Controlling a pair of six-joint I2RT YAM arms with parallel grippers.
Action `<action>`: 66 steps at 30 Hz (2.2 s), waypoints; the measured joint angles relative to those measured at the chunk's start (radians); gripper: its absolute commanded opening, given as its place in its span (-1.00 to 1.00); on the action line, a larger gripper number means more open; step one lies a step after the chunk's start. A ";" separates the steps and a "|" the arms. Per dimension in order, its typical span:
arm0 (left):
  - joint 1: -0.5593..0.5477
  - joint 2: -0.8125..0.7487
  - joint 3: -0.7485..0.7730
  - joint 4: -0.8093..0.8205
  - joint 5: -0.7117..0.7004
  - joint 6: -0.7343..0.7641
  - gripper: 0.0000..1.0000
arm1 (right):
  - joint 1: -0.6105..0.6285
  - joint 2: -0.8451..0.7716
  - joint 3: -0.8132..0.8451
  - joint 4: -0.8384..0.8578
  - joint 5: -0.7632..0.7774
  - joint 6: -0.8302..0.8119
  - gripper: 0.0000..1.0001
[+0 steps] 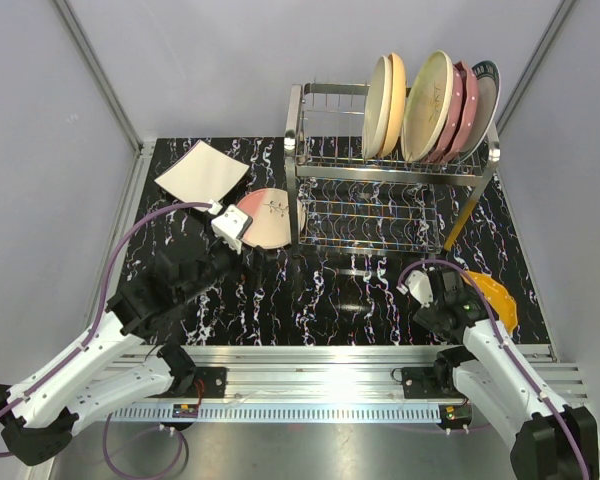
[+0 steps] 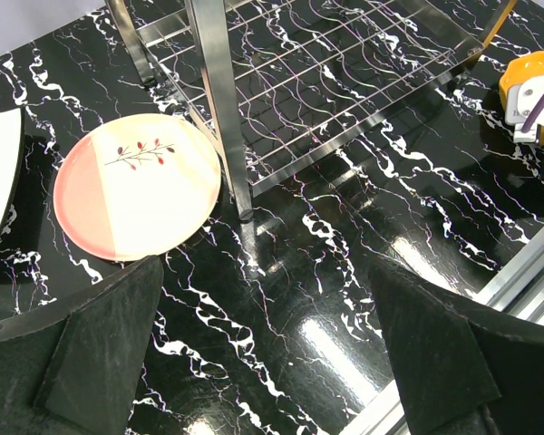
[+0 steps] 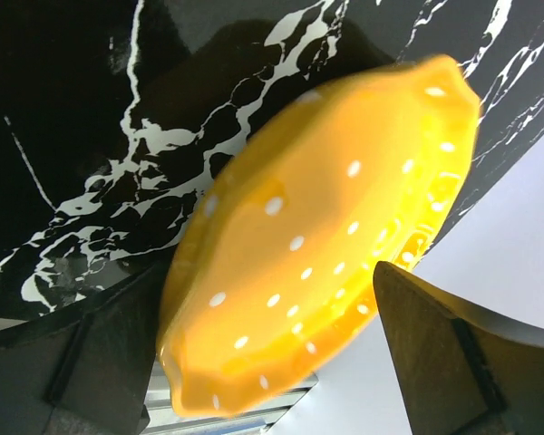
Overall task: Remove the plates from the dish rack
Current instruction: Place the plate on the table, then grab a plate with the left arm
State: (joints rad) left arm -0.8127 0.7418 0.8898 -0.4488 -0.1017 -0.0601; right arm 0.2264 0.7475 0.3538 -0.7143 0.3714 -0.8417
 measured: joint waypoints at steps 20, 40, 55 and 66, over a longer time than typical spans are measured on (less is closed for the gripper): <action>0.000 0.000 0.010 0.012 0.017 -0.001 0.98 | 0.000 -0.095 0.064 -0.124 -0.153 -0.079 1.00; 0.001 0.311 0.490 0.049 0.135 -0.074 0.98 | 0.000 -0.008 0.510 -0.398 -0.518 -0.122 0.99; 0.028 0.893 1.237 0.028 0.346 -0.153 0.66 | 0.000 0.181 0.763 -0.403 -0.802 0.201 0.88; 0.048 1.040 1.297 0.024 0.357 -0.126 0.28 | -0.005 0.225 0.744 -0.352 -1.014 0.260 0.79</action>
State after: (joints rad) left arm -0.7647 1.7817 2.1868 -0.4248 0.2550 -0.1860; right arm 0.2211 0.9726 1.0977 -1.0668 -0.6422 -0.5819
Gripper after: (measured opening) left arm 0.671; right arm 0.898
